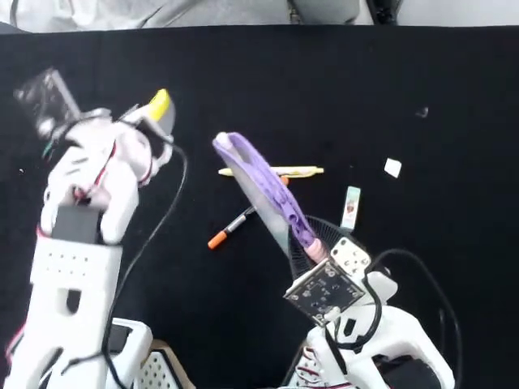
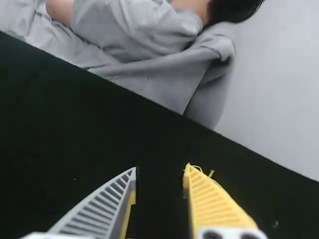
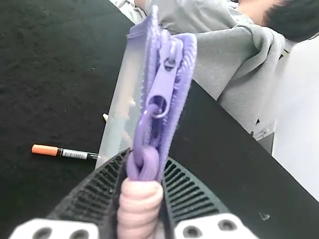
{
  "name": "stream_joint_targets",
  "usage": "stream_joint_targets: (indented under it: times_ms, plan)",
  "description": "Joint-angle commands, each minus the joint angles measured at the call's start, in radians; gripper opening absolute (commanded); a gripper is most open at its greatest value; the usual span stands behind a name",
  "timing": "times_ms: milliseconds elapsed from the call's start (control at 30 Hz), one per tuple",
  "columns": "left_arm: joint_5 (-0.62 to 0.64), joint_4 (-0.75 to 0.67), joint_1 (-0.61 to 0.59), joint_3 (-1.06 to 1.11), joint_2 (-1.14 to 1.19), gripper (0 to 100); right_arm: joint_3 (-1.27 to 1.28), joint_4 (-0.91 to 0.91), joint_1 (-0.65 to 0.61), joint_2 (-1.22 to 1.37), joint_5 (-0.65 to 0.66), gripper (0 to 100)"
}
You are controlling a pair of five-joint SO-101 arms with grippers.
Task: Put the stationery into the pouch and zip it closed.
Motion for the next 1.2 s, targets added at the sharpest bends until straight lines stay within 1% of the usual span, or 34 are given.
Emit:
stream_joint_targets:
  times_ms: [0,133,200,300,467,633,767,900,1100,1167]
  plan:
    - [-0.009,0.123,0.053,-0.26,0.14,16,-0.028,0.023,-0.028,-0.09,0.006,1.1]
    - [-0.009,0.284,0.122,-0.398,0.25,20,-0.03,0.025,-0.064,-0.09,0.003,1.1]
    - [-0.009,0.336,0.157,-0.421,0.276,21,-0.027,0.025,-0.064,-0.091,0.003,1.1]
    - [-0.009,0.347,0.185,-0.407,0.293,21,-0.027,0.025,-0.064,-0.091,0.003,1.1]
    - [-0.009,0.35,0.182,-0.357,0.292,21,-0.025,0.025,-0.064,-0.091,0.003,1.1]
    - [-0.006,0.351,0.188,-0.355,0.292,21,-0.024,0.025,-0.064,-0.091,0.003,1.1]
    - [0.058,0.353,0.229,-0.349,0.292,21,-0.022,0.025,-0.064,-0.091,0.003,1.1]
    - [0.077,0.41,0.291,-0.378,0.292,21,-0.021,0.025,-0.064,-0.091,0.003,1.1]
    - [0.077,0.555,0.38,-0.47,0.292,21,0.002,0.017,-0.064,-0.091,0.003,1.1]
    - [0.078,0.578,0.4,-0.498,0.292,21,0.002,0.017,-0.064,-0.091,0.003,1.1]
